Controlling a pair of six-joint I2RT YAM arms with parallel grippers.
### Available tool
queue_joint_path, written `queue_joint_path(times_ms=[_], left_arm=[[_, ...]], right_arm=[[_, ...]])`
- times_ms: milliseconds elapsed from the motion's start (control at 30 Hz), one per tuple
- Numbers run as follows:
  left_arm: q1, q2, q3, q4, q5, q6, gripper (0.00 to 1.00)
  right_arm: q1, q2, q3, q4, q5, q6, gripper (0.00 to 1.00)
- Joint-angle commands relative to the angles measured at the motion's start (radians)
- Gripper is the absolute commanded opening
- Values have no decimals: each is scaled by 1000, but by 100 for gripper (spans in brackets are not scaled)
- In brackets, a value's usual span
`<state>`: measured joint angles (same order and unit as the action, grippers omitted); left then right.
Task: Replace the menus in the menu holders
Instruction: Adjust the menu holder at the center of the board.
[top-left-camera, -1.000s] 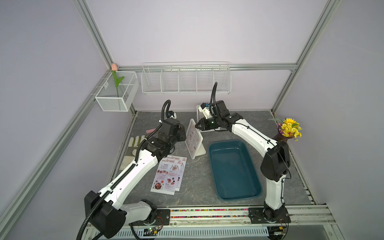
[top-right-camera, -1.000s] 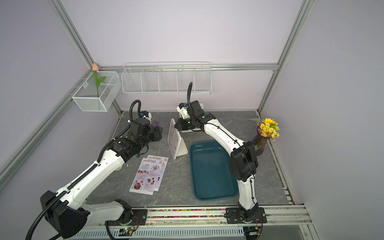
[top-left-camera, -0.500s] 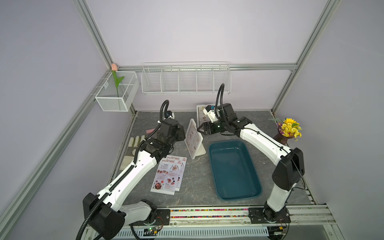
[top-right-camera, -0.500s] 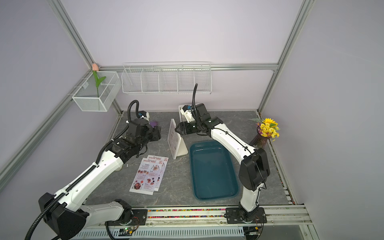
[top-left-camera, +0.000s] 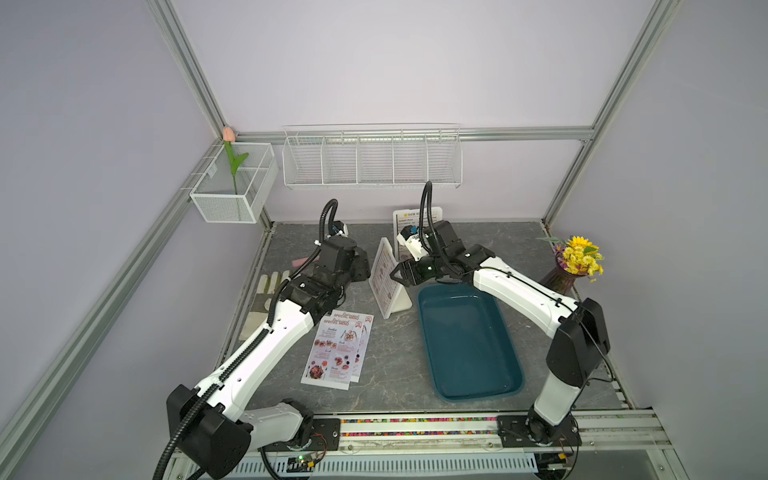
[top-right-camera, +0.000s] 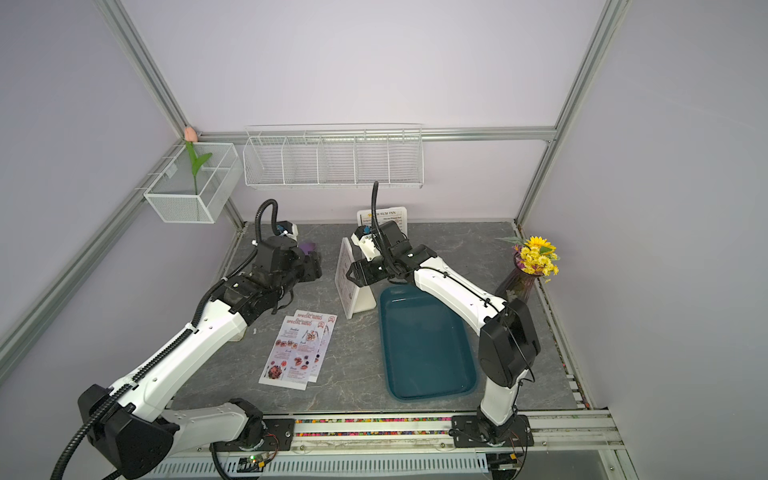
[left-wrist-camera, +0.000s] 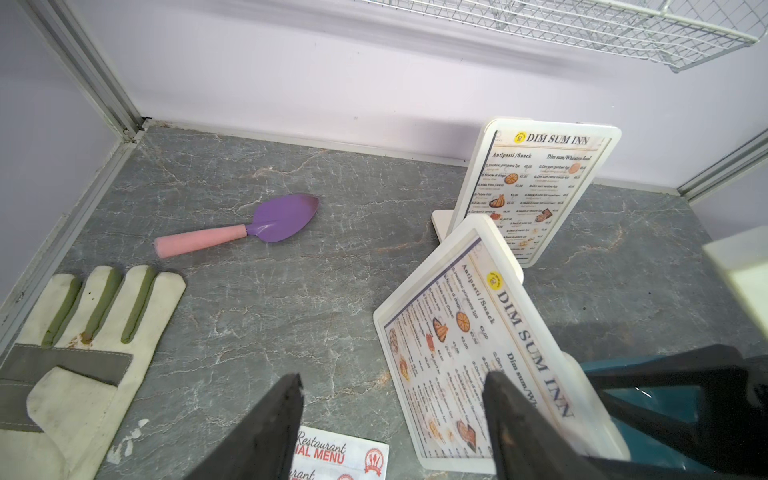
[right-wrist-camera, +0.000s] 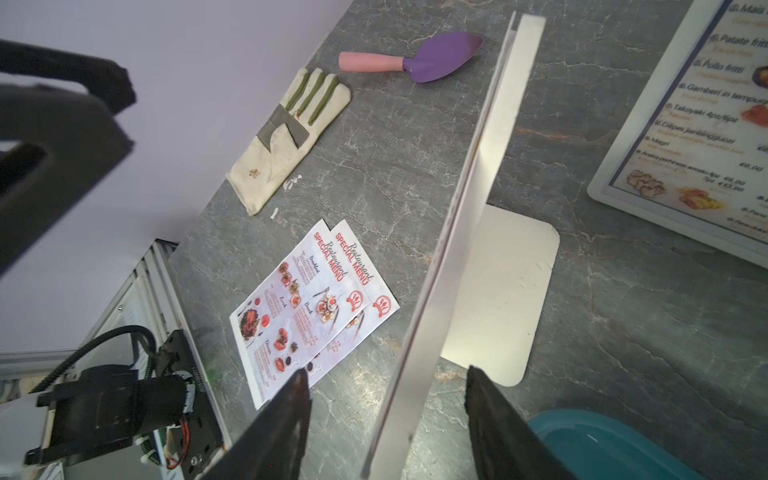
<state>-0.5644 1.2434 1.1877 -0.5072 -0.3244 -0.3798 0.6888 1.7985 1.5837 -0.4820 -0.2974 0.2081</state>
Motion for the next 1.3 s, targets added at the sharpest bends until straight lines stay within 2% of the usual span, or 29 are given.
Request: queue_joint_path(times_ms=[0, 100, 300, 600, 933, 1100, 1233, 1267], left_arm=[[9, -10, 36, -30, -28, 10, 71], [11, -9, 38, -32, -34, 12, 71], [12, -11, 42, -35, -42, 18, 71], [15, -9, 39, -39, -48, 21, 71], [15, -10, 29, -45, -42, 16, 70], [15, -7, 22, -45, -18, 18, 69], [13, -5, 10, -65, 7, 14, 67], [13, -9, 4, -71, 12, 12, 67]], right_arm=[[10, 37, 35, -4, 30, -34, 47], [15, 56, 59, -1, 34, -42, 38], [21, 92, 106, -1, 33, -74, 30], [32, 165, 170, 15, -119, -196, 27], [13, 205, 198, 98, -280, -220, 22], [10, 248, 278, 26, -326, -352, 24], [5, 301, 371, -73, -316, -404, 32], [1, 307, 384, -94, -313, -413, 37]])
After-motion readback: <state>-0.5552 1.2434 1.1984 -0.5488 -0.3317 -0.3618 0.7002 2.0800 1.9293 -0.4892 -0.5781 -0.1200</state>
